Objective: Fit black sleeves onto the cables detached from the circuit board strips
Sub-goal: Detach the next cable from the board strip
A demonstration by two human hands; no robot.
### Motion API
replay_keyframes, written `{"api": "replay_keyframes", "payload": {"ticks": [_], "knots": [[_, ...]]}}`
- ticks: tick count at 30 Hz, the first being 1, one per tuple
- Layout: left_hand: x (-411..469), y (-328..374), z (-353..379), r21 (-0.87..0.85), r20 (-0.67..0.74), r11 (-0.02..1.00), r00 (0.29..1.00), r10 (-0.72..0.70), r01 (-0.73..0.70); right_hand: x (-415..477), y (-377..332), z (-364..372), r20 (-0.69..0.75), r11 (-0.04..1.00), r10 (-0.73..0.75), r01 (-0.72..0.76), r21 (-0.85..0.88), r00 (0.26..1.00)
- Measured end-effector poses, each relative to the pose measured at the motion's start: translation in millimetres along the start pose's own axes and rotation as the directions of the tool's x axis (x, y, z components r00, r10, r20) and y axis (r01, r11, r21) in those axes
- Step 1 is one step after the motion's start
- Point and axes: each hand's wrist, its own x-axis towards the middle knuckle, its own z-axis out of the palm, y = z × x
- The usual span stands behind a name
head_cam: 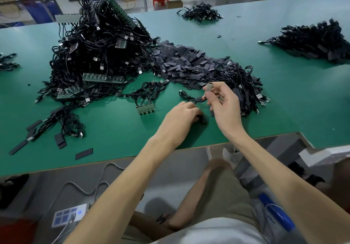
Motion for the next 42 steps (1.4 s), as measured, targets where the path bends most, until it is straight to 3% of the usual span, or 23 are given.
{"api": "replay_keyframes", "payload": {"ticks": [5, 9, 12, 15, 24, 36, 39, 42], "knots": [[-15.1, -5.1, -1.3, 0.087, -0.106, 0.996, 0.994, 0.003, 0.006, -0.4, 1.1, -0.1, 0.036, 0.999, 0.013, -0.011, -0.036, 0.999], [-26.1, -4.6, -4.1, -0.315, -0.273, 0.928, 0.918, -0.289, 0.199, -3.5, -0.9, 4.0, 0.176, 0.992, -0.014, 0.035, -0.117, 0.984], [-28.0, -7.2, -10.5, -0.595, -0.211, 0.76, 0.861, -0.462, 0.262, -6.4, -0.9, 10.4, 0.34, 0.95, -0.068, 0.165, -0.265, 0.938], [-28.9, -9.6, -11.7, -0.75, -0.164, 0.612, 0.826, -0.539, 0.251, -7.8, -1.1, 13.5, 0.422, 0.907, -0.08, 0.242, -0.345, 0.903], [-31.7, -19.6, -5.1, -0.843, -0.12, 0.454, 0.721, -0.682, 0.289, -9.6, -2.5, 13.1, 0.446, 0.902, -0.09, 0.263, -0.344, 0.891], [-35.8, -21.9, -5.2, -0.895, -0.086, 0.398, 0.799, -0.595, 0.2, -8.2, -1.3, 11.7, 0.403, 0.935, -0.006, 0.147, -0.321, 0.915], [-36.3, -22.1, -6.2, -0.909, -0.071, 0.381, 0.838, -0.541, 0.169, -7.6, -0.9, 12.3, 0.449, 0.923, -0.037, 0.203, -0.328, 0.893], [-37.9, -25.0, -9.1, -0.935, -0.02, 0.322, 0.885, -0.466, 0.148, -5.4, 0.3, 11.1, 0.433, 0.95, -0.007, 0.142, -0.279, 0.901]]}}
